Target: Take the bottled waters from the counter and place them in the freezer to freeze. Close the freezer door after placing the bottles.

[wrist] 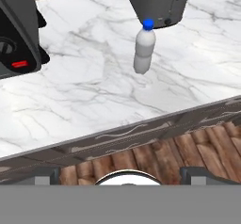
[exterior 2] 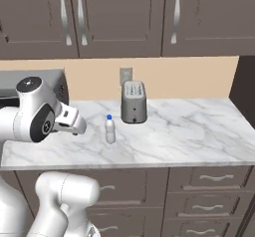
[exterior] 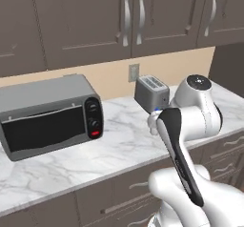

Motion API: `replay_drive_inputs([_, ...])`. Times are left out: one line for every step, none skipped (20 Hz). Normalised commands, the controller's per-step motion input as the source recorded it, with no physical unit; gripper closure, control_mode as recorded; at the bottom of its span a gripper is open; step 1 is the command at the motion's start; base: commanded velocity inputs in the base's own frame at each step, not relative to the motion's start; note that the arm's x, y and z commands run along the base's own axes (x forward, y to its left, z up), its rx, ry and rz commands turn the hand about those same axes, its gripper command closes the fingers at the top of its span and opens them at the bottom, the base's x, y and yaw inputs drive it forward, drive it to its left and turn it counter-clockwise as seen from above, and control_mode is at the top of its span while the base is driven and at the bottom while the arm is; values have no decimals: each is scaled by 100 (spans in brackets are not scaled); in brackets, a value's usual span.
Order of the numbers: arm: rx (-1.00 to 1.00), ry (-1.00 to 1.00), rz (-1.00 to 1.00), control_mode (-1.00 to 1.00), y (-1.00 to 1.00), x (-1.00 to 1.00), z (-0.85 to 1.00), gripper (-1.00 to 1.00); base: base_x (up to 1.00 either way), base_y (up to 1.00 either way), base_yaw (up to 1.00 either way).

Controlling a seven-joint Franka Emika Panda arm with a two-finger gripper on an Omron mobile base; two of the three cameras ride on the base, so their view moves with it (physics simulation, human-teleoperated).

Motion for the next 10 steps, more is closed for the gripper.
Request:
replay_drive_inputs([0,0,0,100,0,0,0,-100,35,-6,12])
replay_drive_inputs([0,0,0,100,0,0,0,-100,25,0,15])
replay_drive_inputs([0,0,0,100,0,0,0,-100,28,0,13])
replay_drive_inputs([0,0,0,100,0,0,0,-100,29,0,9])
replay_drive_inputs([0,0,0,100,0,0,0,-100,28,0,4])
replay_drive_inputs([0,0,0,100,0,0,0,-100,26,1,1])
replay_drive_inputs([0,0,0,100,0,0,0,-100,24,9,0])
replay_drive_inputs([0,0,0,100,0,0,0,-100,23,16,0])
replay_drive_inputs([0,0,0,100,0,0,0,-100,24,14,0])
replay_drive_inputs([0,0,0,100,0,0,0,-100,26,11,0])
